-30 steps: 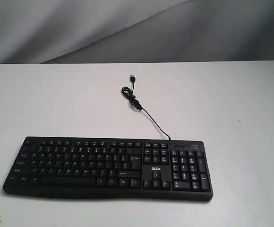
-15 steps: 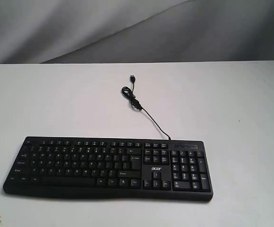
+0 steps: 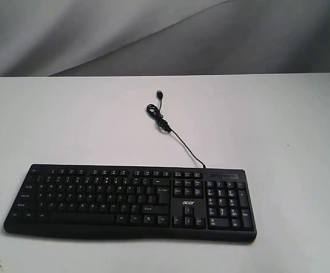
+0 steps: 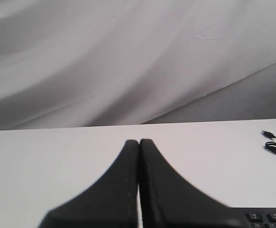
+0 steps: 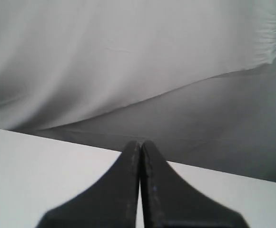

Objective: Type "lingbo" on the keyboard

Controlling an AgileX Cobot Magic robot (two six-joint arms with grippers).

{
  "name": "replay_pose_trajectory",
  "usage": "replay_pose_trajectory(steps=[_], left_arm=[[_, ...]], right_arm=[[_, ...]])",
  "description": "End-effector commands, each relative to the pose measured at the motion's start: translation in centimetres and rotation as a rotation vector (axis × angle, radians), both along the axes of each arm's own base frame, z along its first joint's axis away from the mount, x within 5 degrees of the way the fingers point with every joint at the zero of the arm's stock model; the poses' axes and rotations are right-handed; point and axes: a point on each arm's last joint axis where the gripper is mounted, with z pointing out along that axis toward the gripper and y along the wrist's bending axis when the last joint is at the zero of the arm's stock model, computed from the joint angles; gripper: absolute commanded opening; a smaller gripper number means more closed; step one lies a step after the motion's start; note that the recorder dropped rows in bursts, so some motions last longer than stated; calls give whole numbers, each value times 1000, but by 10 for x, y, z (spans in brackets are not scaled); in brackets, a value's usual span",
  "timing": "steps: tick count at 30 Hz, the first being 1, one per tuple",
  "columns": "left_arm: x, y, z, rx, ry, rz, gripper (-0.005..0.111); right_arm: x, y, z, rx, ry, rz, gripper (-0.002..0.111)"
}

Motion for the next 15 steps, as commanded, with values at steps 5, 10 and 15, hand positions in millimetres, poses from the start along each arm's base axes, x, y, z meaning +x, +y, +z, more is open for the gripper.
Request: replay_pose_trajectory(steps=[5,10,15], left_arm=[[0,0,-1,0,-9,-8,1],[0,0,-1,0,-9,-8,1],[0,0,-1,0,-9,-8,1]], right_arm=[[85,-21,-49,-607,-7,-373,0],[111,-13,-81,-760,127,-591,0],[133,22,-108,-528,239,-274,0]])
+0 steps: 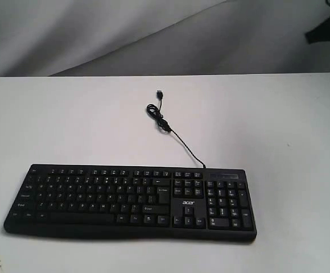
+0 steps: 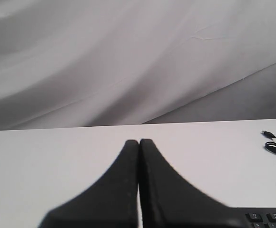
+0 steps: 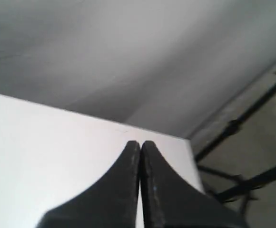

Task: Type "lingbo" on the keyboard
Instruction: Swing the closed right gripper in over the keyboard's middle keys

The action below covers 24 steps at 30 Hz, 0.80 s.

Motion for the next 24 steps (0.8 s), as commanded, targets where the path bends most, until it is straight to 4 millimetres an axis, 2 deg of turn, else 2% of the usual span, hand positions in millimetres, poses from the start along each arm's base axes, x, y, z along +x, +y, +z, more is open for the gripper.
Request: replay_pose_trajectory(steps=[1,4,8,11,13,19,24], left_arm=[[0,0,-1,0,-9,-8,1],[0,0,-1,0,-9,-8,1],[0,0,-1,0,-9,-8,1],[0,0,-1,0,-9,-8,1],[0,0,-1,0,-9,-8,1],[0,0,-1,0,-9,-8,1],[0,0,-1,0,-9,-8,1]], right_arm=[[12,35,-21,172,98,212,0],[9,65,-34,140,207,381,0],[-10,120,-43,174,338,713,0],[-37,167,-42,268,408,1060,0],[-54,195,-40,347,437,1204,0],[-90,254,-61,216,516,1340,0],[-117,289,-85,136,557,1407,0]])
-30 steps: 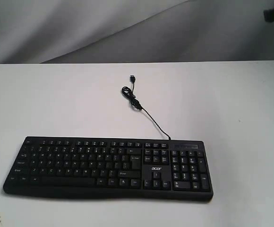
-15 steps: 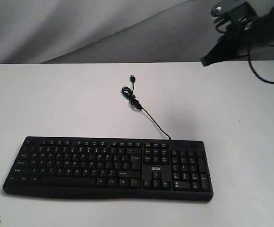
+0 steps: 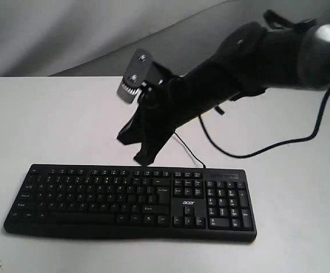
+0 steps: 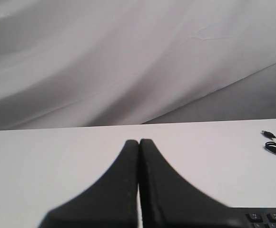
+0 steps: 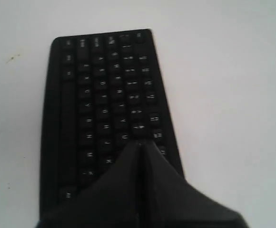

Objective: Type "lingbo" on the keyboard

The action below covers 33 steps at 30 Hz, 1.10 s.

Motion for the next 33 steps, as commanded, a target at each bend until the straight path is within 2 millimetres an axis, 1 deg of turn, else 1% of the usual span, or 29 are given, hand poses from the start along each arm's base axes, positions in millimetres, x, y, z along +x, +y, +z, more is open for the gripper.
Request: replay_pose_trajectory(steps=[1,3,8,21,23,33], left_arm=[[0,0,-1,0,-9,-8,1],[0,0,-1,0,-9,-8,1],[0,0,-1,0,-9,-8,1],[0,0,-1,0,-9,-8,1],[0,0,-1,0,-9,-8,1],[0,0,-1,0,-9,-8,1]], right_arm=[[-21,27,-24,-57,-13,72,0],[-23,32,-34,-72,1,82,0],[-21,33,-54,-97,42,78,0],[-17,34,-86,-142,71,98,0],[-17,34,-89,-146,71,106,0],[-17,35,-90,-149,65,110,0]])
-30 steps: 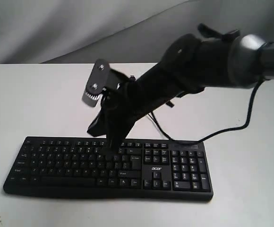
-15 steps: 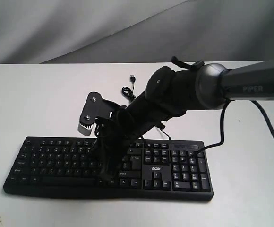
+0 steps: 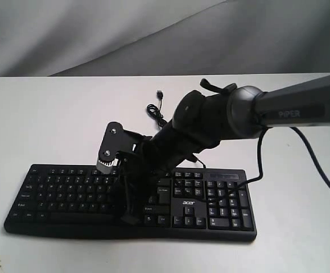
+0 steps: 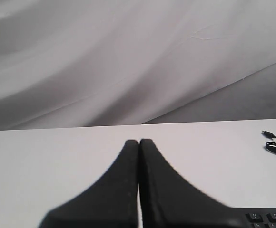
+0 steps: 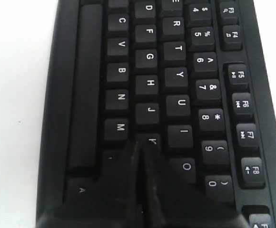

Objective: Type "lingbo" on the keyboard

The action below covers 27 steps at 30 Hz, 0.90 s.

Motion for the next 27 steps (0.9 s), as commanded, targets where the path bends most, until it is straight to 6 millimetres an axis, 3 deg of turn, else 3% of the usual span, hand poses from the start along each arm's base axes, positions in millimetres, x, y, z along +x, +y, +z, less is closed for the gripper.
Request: replay_pose_trajectory(steps=[1,27], left_arm=[[0,0,-1,0,-9,-8,1],[0,0,-1,0,-9,-8,1]], right_arm=[[1,0,0,2,-15,2,0],[4,-1,-9,-26,-31,-7,0]])
